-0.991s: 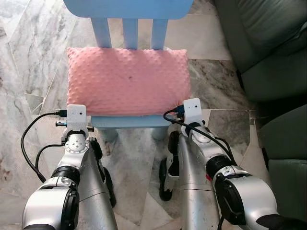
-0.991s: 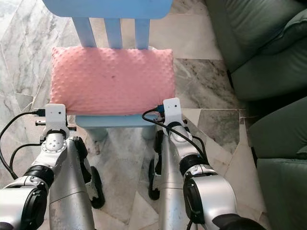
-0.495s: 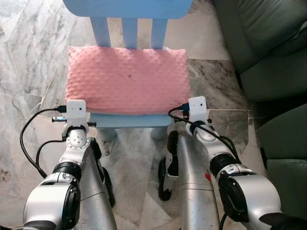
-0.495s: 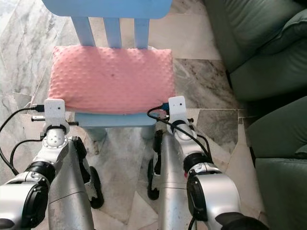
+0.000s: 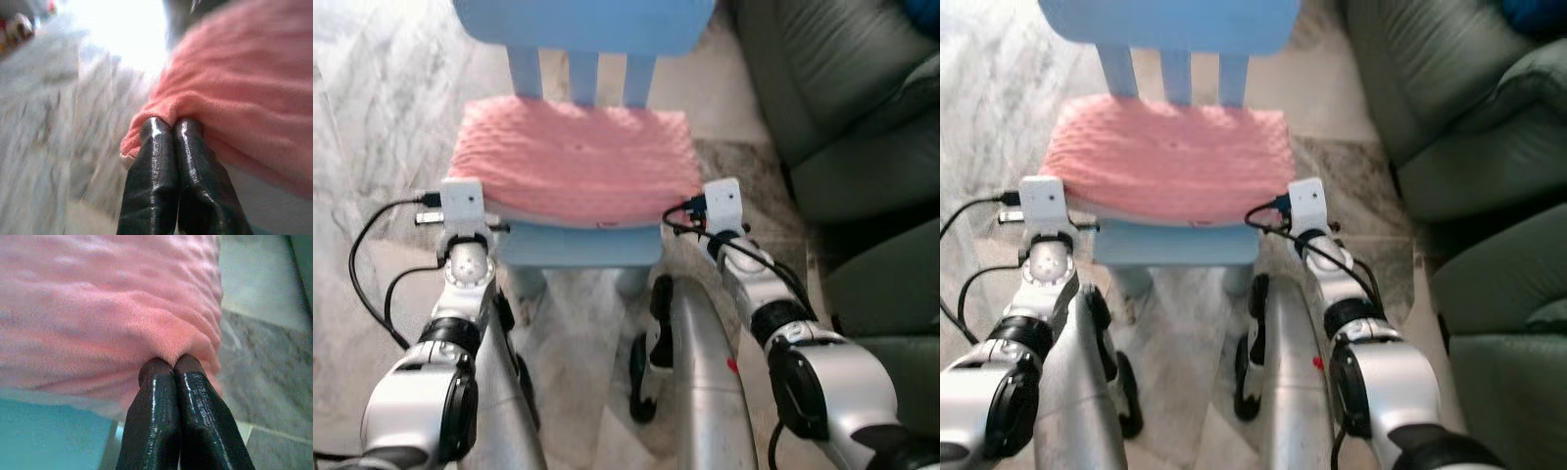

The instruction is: Move the pillow to the sofa

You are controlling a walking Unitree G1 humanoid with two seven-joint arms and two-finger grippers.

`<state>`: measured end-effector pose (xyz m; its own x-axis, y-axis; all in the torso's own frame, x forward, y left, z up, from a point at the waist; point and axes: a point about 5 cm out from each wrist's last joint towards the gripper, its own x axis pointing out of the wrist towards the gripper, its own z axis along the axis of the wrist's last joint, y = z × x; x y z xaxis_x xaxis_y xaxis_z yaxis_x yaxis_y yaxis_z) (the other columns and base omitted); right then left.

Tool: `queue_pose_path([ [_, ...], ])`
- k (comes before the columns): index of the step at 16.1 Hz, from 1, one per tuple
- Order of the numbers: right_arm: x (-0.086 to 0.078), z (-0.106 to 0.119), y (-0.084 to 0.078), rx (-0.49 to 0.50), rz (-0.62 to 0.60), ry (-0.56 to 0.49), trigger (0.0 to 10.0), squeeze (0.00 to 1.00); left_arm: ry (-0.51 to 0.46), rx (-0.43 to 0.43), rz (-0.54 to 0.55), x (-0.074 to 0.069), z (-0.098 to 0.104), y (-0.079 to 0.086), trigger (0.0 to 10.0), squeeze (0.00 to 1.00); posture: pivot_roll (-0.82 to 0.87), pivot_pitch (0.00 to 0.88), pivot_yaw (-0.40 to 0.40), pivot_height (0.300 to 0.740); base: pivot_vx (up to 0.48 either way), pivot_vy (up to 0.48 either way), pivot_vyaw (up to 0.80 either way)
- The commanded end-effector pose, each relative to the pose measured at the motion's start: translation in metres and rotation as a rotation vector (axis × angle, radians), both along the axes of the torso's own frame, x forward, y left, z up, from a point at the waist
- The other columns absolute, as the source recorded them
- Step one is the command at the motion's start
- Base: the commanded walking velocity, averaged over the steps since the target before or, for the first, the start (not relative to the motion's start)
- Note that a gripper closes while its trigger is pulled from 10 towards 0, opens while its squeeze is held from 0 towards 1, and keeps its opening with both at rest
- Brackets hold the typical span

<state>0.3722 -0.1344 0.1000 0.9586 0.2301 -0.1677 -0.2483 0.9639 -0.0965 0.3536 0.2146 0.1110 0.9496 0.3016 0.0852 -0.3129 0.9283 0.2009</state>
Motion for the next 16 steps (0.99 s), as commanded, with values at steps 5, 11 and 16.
queue_pose_path([
  [5,-0.008,0.006,-0.021,0.069,-0.019,-0.126,0.0,0.00,-0.023,0.030,-0.206,-0.032,-0.012,-0.025,0.0,0.00,0.07,0.000,-0.081,0.517,0.000,0.000,0.00],
  [11,-0.078,-0.043,-0.036,0.160,-0.168,-0.142,0.0,0.00,0.012,0.081,-0.205,-0.088,-0.022,-0.024,0.0,0.00,0.12,0.000,-0.046,0.517,0.000,0.000,0.00],
  [16,-0.098,-0.041,-0.035,0.183,-0.179,-0.162,0.0,0.00,0.041,0.089,-0.262,-0.103,-0.023,-0.040,0.0,0.00,0.08,0.000,-0.017,0.517,0.000,0.000,0.00],
])
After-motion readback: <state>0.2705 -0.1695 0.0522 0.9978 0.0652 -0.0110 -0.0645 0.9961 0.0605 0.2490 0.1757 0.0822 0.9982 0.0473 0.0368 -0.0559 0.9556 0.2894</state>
